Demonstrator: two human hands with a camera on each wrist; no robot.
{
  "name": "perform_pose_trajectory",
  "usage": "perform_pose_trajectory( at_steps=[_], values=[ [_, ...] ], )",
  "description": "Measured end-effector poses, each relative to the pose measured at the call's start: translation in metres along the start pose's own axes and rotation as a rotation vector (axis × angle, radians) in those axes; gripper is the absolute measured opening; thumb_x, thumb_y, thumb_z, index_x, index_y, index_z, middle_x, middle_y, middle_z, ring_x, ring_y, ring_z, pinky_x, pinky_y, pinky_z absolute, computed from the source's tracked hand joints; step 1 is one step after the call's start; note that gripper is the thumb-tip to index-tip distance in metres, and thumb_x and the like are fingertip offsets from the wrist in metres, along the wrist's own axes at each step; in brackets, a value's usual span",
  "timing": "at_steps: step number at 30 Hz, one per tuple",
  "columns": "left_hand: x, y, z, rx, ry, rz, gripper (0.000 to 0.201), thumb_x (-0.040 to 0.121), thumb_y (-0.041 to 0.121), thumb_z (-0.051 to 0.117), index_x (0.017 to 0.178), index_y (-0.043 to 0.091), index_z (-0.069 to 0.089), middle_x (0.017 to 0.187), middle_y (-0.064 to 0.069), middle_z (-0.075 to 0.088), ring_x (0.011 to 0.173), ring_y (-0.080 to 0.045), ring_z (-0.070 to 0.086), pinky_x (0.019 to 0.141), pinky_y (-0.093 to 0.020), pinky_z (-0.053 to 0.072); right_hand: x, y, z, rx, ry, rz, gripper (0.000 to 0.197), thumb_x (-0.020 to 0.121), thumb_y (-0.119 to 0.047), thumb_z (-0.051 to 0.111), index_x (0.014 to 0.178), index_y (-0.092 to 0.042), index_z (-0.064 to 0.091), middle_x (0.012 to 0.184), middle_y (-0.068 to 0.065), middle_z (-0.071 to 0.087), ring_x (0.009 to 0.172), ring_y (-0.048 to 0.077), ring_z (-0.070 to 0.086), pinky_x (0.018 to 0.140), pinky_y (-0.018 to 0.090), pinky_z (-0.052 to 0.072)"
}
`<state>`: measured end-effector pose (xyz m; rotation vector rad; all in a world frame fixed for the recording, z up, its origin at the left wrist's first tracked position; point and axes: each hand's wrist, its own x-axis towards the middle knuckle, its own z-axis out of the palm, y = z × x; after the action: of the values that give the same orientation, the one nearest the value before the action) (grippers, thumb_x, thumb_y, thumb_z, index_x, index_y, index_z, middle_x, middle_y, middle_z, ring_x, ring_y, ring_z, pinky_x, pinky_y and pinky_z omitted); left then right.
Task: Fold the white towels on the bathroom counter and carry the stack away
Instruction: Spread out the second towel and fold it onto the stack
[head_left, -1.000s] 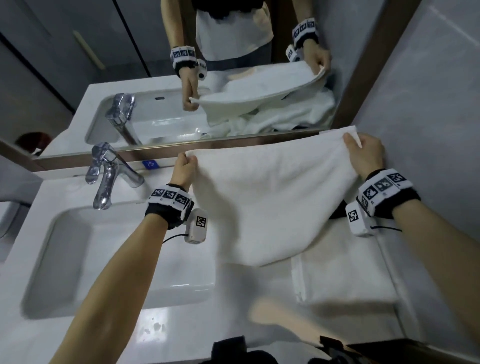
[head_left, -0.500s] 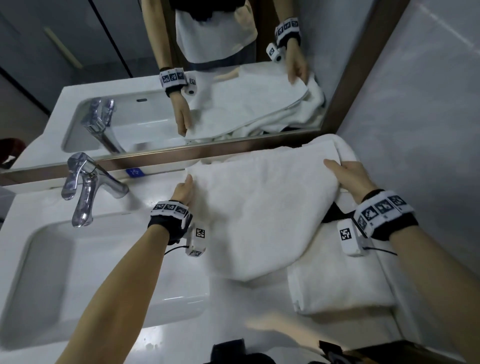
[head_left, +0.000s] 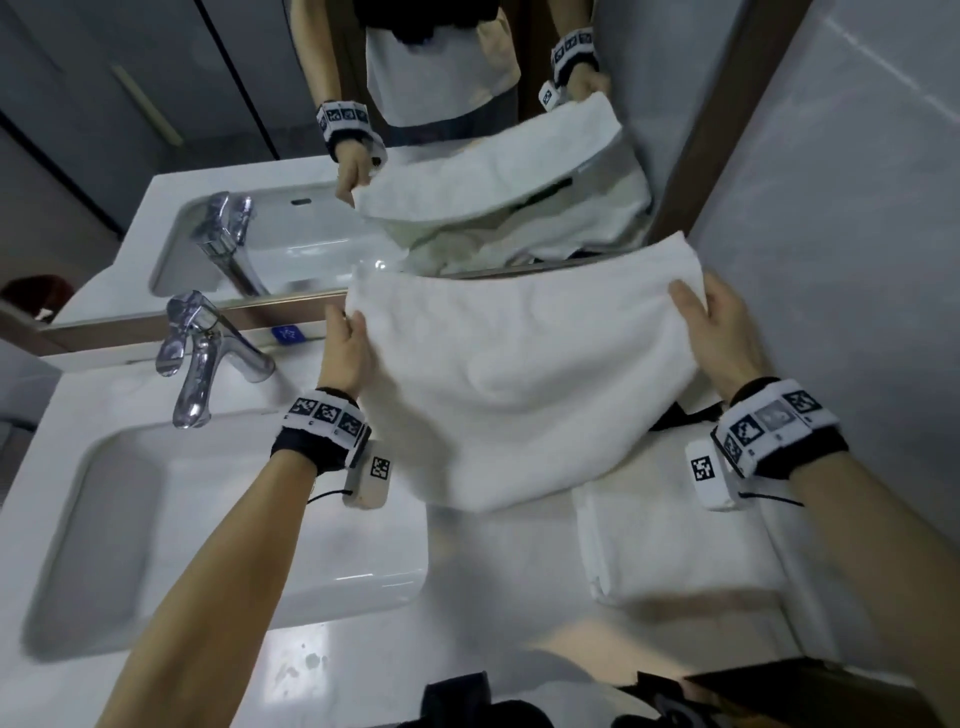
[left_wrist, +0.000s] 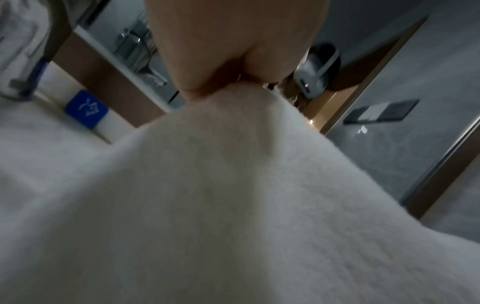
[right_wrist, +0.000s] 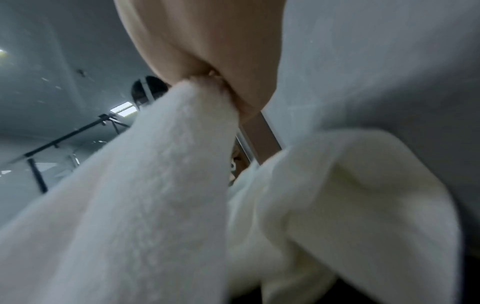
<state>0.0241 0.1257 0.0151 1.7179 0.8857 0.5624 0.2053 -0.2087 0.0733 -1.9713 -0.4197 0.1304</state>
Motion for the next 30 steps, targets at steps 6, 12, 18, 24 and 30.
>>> perform_pose_trajectory(
  at_steps=[6, 12, 18, 24, 30],
  values=[
    [-0.017, 0.074, -0.033, -0.094, 0.098, 0.274, 0.022, 0.099, 0.016, 0.034, 0.082, 0.030, 0.036, 0.074, 0.008, 0.040, 0.062, -0.002, 0.041, 0.061, -0.018, 0.038, 0.004, -0.060, -0.034, 0.047, 0.144, -0.167, 0.022, 0.095, -0.024, 0.047, 0.074, -0.029, 0.052, 0.072, -0.022, 0.058, 0.059, -0.021, 0.048, 0.055, -0.002, 0.034],
    [-0.039, 0.119, -0.052, -0.295, 0.148, 0.436, 0.016, 0.097, 0.016, 0.036, 0.088, 0.028, 0.039, 0.080, 0.019, 0.056, 0.072, 0.006, 0.053, 0.073, -0.016, 0.044, -0.006, -0.103, -0.065, 0.174, 0.209, -0.256, 0.022, 0.092, -0.029, 0.050, 0.073, -0.037, 0.057, 0.071, -0.034, 0.062, 0.067, -0.018, 0.053, 0.065, 0.007, 0.042],
    [-0.040, 0.105, -0.051, -0.290, 0.115, 0.419, 0.014, 0.097, 0.017, 0.037, 0.090, 0.029, 0.040, 0.080, 0.018, 0.058, 0.072, 0.006, 0.055, 0.070, -0.013, 0.045, -0.002, -0.099, -0.066, 0.253, 0.126, -0.222, 0.019, 0.092, -0.021, 0.052, 0.076, -0.031, 0.056, 0.069, -0.031, 0.064, 0.065, -0.015, 0.054, 0.063, 0.007, 0.044],
    [-0.018, 0.038, -0.030, -0.087, 0.048, 0.195, 0.032, 0.092, 0.003, 0.037, 0.084, 0.033, 0.042, 0.082, -0.005, 0.052, 0.074, -0.017, 0.047, 0.068, -0.031, 0.040, 0.029, -0.020, -0.031, 0.090, -0.037, -0.009, 0.013, 0.092, -0.020, 0.054, 0.094, -0.021, 0.066, 0.082, -0.017, 0.068, 0.071, -0.005, 0.060, 0.075, 0.021, 0.049],
    [0.006, -0.024, 0.002, 0.088, 0.031, 0.000, 0.022, 0.091, -0.006, 0.035, 0.100, 0.013, 0.039, 0.075, 0.007, 0.047, 0.067, -0.003, 0.045, 0.050, 0.000, 0.037, 0.052, 0.026, 0.014, -0.090, -0.158, 0.084, 0.026, 0.096, -0.012, 0.049, 0.117, -0.004, 0.061, 0.120, 0.019, 0.062, 0.101, 0.018, 0.054, 0.086, 0.026, 0.041]
  ],
)
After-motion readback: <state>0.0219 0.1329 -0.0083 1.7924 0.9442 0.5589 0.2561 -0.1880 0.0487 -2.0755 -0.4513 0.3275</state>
